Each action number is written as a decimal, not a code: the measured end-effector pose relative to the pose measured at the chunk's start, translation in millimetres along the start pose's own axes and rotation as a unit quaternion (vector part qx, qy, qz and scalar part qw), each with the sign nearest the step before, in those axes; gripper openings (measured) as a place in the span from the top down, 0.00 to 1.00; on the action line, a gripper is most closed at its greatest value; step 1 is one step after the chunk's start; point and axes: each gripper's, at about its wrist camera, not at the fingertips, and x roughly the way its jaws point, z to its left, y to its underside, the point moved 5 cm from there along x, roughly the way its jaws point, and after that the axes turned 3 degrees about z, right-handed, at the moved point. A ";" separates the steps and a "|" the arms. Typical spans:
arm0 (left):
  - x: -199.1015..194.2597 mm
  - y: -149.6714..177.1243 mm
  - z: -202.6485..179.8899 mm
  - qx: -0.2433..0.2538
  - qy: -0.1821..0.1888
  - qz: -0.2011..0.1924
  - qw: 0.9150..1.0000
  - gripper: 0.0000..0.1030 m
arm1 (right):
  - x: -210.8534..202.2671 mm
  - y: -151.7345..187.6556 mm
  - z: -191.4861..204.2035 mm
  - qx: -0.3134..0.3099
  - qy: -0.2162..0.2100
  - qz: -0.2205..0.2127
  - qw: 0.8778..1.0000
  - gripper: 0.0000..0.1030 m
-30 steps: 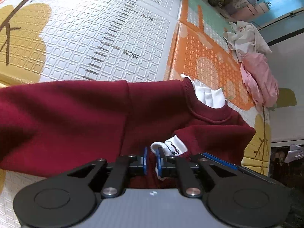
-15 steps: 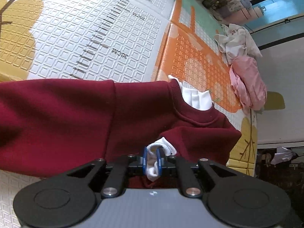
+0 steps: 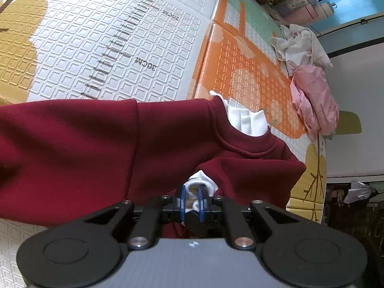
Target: Fold clothes
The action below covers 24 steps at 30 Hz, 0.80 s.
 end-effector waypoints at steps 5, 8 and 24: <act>-0.2 -0.5 0.3 -0.005 0.007 0.000 1.000 0.87 | 4.1 -0.7 -7.3 0.018 0.011 0.004 1.000 0.89; -2.6 -1.3 2.0 -0.009 0.008 -0.004 1.000 0.85 | 6.5 -1.1 -11.7 0.028 0.018 0.007 0.999 0.94; -1.9 4.7 -13.5 0.014 0.020 0.006 1.000 0.80 | -9.5 1.8 -48.6 0.107 -0.022 -0.005 0.994 0.95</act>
